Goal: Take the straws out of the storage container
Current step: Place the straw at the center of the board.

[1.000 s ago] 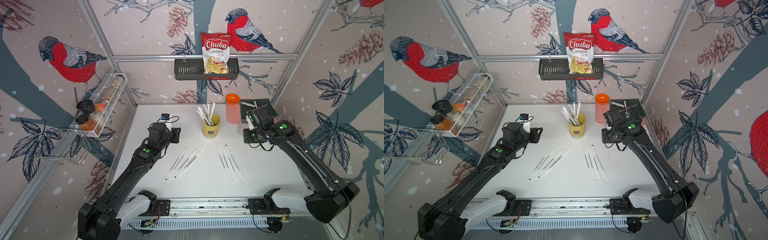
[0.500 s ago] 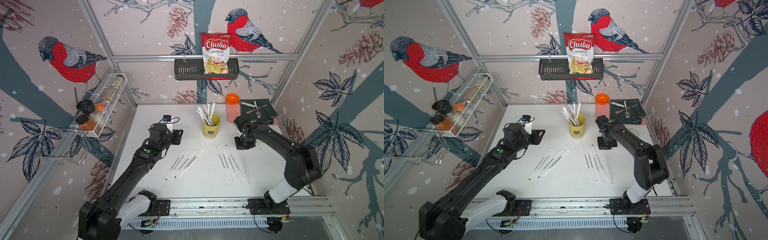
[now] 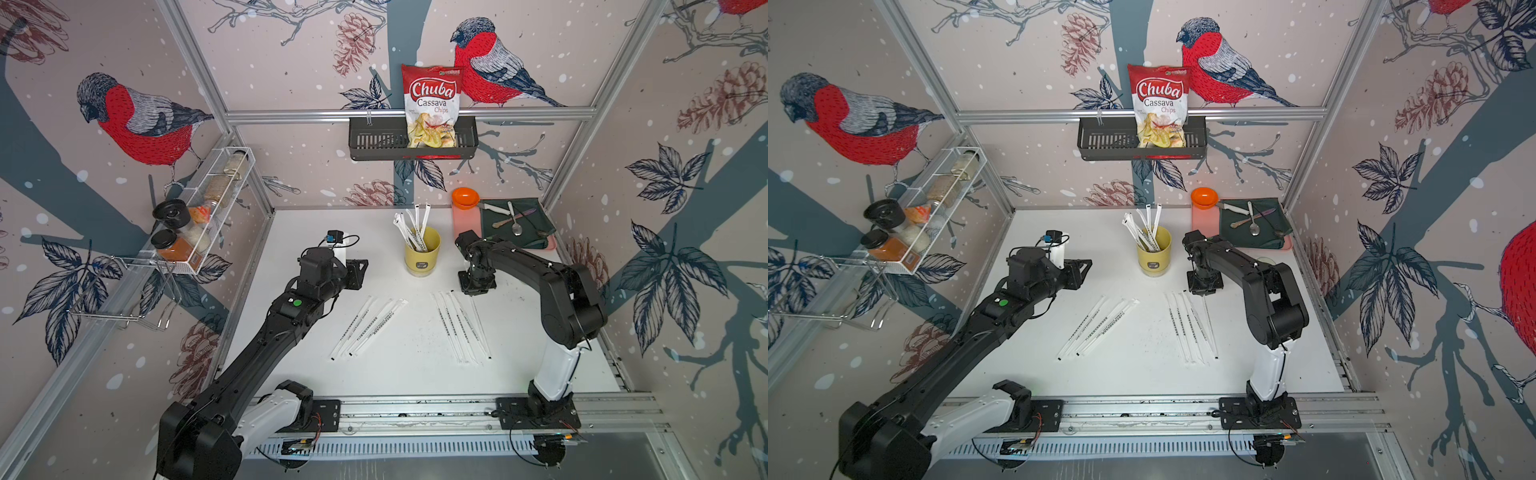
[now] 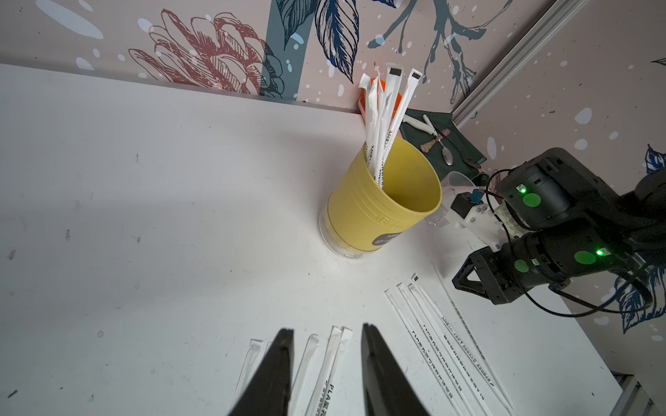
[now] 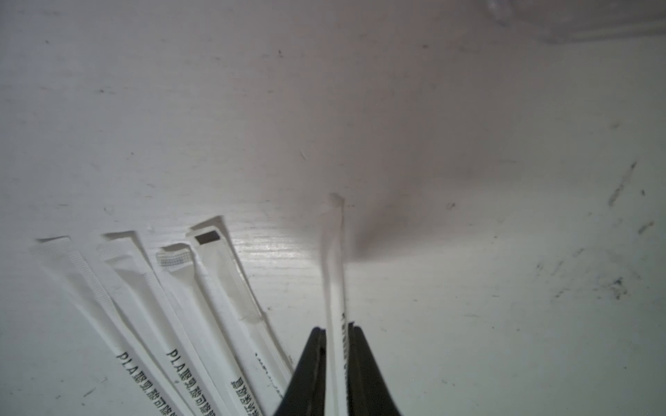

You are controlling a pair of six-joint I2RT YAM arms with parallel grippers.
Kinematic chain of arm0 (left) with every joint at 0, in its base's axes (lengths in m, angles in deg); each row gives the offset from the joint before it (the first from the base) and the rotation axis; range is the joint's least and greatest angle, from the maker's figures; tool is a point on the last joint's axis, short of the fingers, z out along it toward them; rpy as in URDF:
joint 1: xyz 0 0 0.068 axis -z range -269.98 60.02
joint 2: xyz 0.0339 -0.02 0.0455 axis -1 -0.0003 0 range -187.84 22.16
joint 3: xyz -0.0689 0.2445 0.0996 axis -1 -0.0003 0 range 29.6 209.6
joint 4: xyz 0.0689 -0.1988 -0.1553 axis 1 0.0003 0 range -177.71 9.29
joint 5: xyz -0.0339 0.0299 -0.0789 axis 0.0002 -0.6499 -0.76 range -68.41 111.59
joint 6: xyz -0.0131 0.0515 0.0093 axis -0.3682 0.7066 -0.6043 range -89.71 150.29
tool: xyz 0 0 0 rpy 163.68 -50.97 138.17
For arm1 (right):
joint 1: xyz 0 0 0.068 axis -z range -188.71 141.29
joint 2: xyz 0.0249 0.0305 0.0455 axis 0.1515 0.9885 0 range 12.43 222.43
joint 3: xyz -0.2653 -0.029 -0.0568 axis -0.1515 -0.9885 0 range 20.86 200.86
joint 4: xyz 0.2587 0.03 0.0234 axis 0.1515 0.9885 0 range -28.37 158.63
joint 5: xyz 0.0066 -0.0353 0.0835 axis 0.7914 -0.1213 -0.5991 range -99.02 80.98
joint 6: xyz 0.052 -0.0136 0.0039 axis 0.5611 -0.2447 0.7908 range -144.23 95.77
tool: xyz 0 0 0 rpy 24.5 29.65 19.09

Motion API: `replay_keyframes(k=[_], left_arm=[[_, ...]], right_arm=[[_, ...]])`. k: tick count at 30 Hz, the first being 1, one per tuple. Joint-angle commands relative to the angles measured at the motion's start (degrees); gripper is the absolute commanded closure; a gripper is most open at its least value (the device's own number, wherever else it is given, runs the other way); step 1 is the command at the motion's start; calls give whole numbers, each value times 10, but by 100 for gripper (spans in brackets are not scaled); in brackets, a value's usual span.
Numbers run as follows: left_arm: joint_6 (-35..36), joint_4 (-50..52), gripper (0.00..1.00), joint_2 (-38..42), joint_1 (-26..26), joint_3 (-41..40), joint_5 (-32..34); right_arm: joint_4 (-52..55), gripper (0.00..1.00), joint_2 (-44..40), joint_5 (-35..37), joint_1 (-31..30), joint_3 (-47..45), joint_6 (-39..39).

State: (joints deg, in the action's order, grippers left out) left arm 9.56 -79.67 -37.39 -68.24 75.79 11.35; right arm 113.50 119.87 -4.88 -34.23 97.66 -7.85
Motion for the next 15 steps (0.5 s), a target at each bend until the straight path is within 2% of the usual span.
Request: replay_keyframes(k=[1, 6, 9, 15], left_arm=[[2, -21, 64, -5, -2, 0, 3], [-11, -35, 64, -21, -2, 1, -2], [-37, -78, 65, -37, 3, -2, -22], [-34, -196, 67, -93, 63, 28, -9]], right_arm=[[-2, 75, -15, 1, -3, 8, -5], [7, 73, -72, 6, -5, 9, -1], [-13, 73, -132, 16, -3, -5, 6], [-115, 74, -257, 26, 6, -76, 19]])
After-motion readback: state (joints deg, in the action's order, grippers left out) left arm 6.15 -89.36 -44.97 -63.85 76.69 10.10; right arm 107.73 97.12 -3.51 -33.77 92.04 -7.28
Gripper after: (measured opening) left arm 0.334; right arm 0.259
